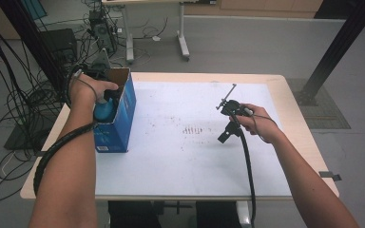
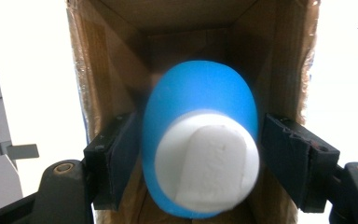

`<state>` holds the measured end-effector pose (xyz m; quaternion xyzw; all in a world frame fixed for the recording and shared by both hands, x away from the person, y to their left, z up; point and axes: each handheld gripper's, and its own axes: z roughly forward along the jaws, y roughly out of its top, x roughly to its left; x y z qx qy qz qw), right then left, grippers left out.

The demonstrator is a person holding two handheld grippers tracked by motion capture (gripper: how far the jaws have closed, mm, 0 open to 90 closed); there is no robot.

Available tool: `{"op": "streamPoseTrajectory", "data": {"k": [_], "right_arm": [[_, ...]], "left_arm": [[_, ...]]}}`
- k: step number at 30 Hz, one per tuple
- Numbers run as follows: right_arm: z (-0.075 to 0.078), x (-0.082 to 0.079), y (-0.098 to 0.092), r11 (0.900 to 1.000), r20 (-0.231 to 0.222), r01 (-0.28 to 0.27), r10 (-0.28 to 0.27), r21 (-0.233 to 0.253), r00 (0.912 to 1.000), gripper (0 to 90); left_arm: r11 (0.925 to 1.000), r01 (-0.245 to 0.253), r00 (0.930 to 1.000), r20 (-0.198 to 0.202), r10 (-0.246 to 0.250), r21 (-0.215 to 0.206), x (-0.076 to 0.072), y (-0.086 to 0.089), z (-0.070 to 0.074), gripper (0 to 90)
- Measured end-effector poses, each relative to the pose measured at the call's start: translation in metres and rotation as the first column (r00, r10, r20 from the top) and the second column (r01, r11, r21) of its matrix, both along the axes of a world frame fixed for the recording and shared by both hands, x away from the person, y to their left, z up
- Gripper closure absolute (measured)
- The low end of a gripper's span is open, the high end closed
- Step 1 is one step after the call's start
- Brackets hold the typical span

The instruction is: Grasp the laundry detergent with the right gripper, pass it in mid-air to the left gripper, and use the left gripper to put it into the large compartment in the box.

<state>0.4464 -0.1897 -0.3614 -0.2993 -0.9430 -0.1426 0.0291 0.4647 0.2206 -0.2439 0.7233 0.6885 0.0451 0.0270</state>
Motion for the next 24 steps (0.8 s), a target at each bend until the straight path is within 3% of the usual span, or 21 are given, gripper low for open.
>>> {"op": "streamPoseTrajectory", "data": {"k": [11, 18, 24], "right_arm": [[0.002, -0.001, -0.001, 1.0, 0.004, 0.007, -0.007, -0.001, 1.0, 4.7], [0.003, -0.001, 0.0, 1.0, 0.003, -0.002, 0.003, -0.008, 1.0, 4.7], [0.004, 0.0, -0.002, 1.0, 0.004, 0.001, -0.001, -0.012, 1.0, 4.6]], "left_arm": [[0.9996, 0.026, 0.9993, 0.027, -0.027, 0.009, -0.005, -0.005, 0.024, 23.0], [0.9985, 0.054, 0.9964, 0.065, -0.055, 0.007, -0.009, -0.011, 0.05, 21.5], [0.9983, 0.057, 0.9954, 0.078, -0.056, -0.008, -0.013, -0.014, 0.067, 14.7]]}}
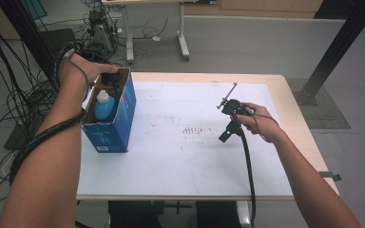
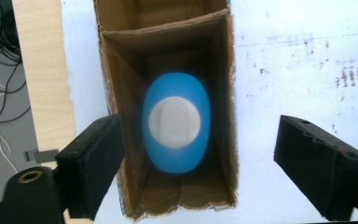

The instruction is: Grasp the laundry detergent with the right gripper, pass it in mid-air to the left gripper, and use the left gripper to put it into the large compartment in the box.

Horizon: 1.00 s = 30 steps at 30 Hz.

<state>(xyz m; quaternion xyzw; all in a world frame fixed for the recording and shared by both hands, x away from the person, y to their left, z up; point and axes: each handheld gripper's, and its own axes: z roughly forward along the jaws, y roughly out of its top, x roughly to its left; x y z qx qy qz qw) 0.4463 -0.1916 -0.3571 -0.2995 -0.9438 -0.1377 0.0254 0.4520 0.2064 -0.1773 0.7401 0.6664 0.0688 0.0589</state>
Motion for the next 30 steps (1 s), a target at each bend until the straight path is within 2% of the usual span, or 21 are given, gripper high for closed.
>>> {"op": "streamPoseTrajectory", "data": {"k": [6, 11, 15, 19, 21, 23, 26, 29, 30], "right_arm": [[0.0, -0.001, 0.002, 1.0, -0.009, 0.0, 0.0, -0.008, 1.0, 4.6], [0.001, 0.0, 0.004, 1.0, -0.006, -0.006, 0.006, -0.015, 1.0, 4.6], [0.001, -0.001, 0.005, 1.0, -0.01, -0.006, 0.006, -0.018, 0.9999, 4.6], [0.001, -0.002, 0.006, 1.0, -0.012, -0.007, 0.007, -0.021, 0.9999, 4.5], [0.001, -0.002, 0.007, 1.0, -0.014, -0.006, 0.006, -0.019, 0.9999, 4.5], [0.002, -0.002, 0.006, 1.0, -0.016, -0.006, 0.006, -0.015, 0.9999, 4.5], [0.002, -0.003, 0.005, 1.0, -0.02, 0.001, -0.001, -0.015, 0.9998, 4.5], [0.003, -0.004, 0.003, 1.0, -0.02, 0.005, -0.005, -0.015, 0.9998, 4.5], [0.004, -0.004, 0.003, 1.0, -0.018, 0.009, -0.01, -0.016, 0.9998, 4.5]], "left_arm": [[0.9993, 0.034, 0.9994, 0.002, -0.034, -0.015, -0.004, -0.009, 0.015, 10.8], [0.9976, 0.066, 0.997, 0.041, -0.066, -0.018, -0.007, -0.019, 0.032, 8.2], [0.9938, 0.111, 0.9926, 0.049, -0.111, -0.001, -0.012, -0.031, 0.041, 8.0], [0.9887, 0.15, 0.9868, 0.064, -0.149, -0.007, -0.015, -0.045, 0.047, 7.8], [0.9846, 0.174, 0.9821, 0.073, -0.173, -0.011, -0.017, -0.053, 0.049, 8.0], [0.9801, 0.196, 0.9778, 0.082, -0.193, -0.032, -0.018, -0.061, 0.051, 8.4], [0.9693, 0.239, 0.9674, 0.102, -0.232, -0.059, -0.019, -0.075, 0.053, 10.2], [0.9569, 0.283, 0.9544, 0.12, -0.273, -0.067, -0.021, -0.088, 0.055, 11.5], [0.9497, 0.305, 0.9476, 0.123, -0.295, -0.071, -0.022, -0.094, 0.056, 11.5]]}}
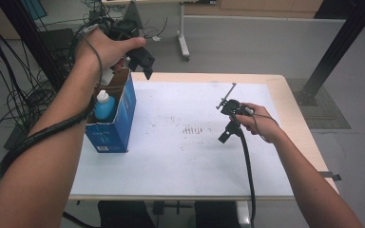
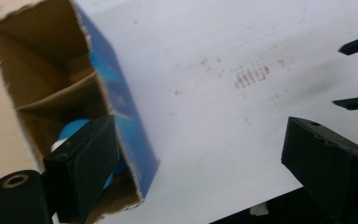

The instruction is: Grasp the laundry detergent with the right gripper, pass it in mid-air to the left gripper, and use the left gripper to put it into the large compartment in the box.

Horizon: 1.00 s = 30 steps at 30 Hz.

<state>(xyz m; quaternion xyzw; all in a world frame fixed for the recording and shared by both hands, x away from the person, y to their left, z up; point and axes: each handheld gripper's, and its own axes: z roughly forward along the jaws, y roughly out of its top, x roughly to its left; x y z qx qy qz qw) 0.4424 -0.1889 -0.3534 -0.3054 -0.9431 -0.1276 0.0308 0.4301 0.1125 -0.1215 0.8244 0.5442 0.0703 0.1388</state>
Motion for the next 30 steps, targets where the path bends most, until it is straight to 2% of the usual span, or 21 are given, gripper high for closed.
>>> {"op": "streamPoseTrajectory", "data": {"k": [4, 6, 7, 14, 25, 30], "right_arm": [[0.002, -0.001, -0.002, 1.0, 0.004, 0.006, -0.006, 0.002, 1.0, 4.6], [0.003, -0.001, -0.002, 1.0, 0.003, 0.012, -0.012, 0.003, 0.9999, 4.5], [0.003, -0.001, -0.002, 1.0, 0.001, 0.01, -0.01, 0.002, 0.9999, 4.6], [0.005, -0.004, -0.002, 1.0, 0.003, 0.017, -0.017, -0.003, 0.9999, 4.5], [0.009, -0.008, -0.006, 1.0, 0.006, 0.029, -0.029, 0.007, 0.9995, 4.3], [0.01, -0.009, -0.005, 0.999, 0.003, 0.038, -0.038, 0.001, 0.9993, 4.3]], "left_arm": [[0.9977, 0.068, 0.9977, -0.003, -0.068, 0.006, -0.003, -0.021, -0.001, 11.3], [0.9948, 0.102, 0.9946, -0.015, -0.102, 0.002, -0.005, -0.033, -0.006, 11.3], [0.9927, 0.12, 0.9926, -0.021, -0.119, 0.014, -0.005, -0.038, -0.009, 11.2], [0.9827, 0.176, 0.9836, -0.049, -0.173, 0.058, -0.008, -0.066, -0.034, 11.5], [0.9609, 0.255, 0.9635, -0.113, -0.242, 0.109, -0.004, -0.088, -0.082, 12.1], [0.9631, 0.254, 0.9617, -0.129, -0.242, 0.088, -0.002, -0.089, -0.098, 12.1]]}}
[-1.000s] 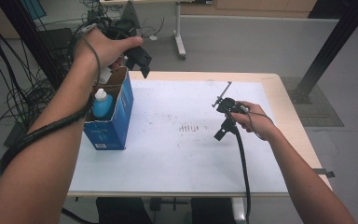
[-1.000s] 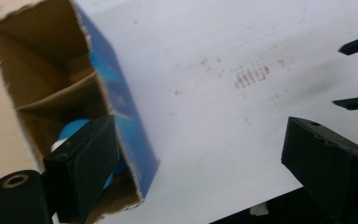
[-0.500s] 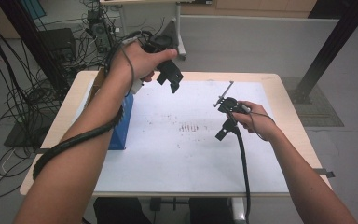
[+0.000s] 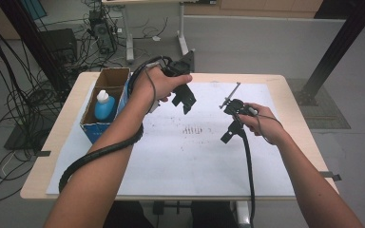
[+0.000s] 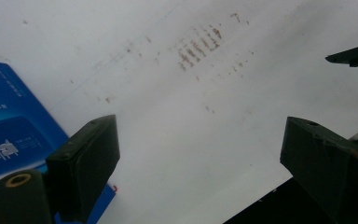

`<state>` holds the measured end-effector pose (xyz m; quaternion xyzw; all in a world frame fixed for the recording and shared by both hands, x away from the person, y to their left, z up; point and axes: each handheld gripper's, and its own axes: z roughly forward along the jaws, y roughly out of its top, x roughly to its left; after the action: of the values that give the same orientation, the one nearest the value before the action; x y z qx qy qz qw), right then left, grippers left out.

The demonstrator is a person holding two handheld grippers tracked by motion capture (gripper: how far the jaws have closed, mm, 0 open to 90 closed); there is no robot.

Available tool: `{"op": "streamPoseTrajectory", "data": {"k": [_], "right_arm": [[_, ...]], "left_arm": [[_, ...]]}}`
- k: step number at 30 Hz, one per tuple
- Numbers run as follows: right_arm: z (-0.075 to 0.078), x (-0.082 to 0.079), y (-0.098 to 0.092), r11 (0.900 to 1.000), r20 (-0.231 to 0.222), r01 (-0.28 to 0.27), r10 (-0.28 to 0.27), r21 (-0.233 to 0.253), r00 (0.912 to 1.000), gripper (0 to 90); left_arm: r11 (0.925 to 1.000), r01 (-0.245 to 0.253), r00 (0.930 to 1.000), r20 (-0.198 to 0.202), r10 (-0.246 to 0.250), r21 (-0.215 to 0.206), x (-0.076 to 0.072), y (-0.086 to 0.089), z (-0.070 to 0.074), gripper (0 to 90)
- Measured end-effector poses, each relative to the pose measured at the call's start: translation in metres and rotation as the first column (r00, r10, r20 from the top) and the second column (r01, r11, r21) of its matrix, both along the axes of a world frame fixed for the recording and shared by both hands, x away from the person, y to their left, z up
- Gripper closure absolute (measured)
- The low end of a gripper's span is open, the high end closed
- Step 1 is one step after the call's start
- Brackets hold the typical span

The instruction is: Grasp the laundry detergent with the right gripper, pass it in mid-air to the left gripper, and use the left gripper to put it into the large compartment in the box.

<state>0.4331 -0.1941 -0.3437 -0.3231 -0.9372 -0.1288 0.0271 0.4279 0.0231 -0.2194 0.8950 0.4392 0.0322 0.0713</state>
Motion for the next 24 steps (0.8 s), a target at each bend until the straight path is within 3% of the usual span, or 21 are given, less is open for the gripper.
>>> {"op": "streamPoseTrajectory", "data": {"k": [8, 24], "right_arm": [[0.008, -0.003, -0.001, 1.0, 0.015, 0.009, -0.009, -0.007, 0.9998, 4.2], [0.011, -0.008, -0.008, 1.0, 0.021, 0.027, -0.027, 0.01, 0.9994, 4.3]], "left_arm": [[1.0, -0.003, 0.9996, -0.028, 0.003, -0.003, 0.005, 0.0, -0.031, 12.3], [0.9996, 0.024, 0.9996, -0.016, -0.025, -0.013, 0.008, -0.005, -0.057, 12.2]]}}
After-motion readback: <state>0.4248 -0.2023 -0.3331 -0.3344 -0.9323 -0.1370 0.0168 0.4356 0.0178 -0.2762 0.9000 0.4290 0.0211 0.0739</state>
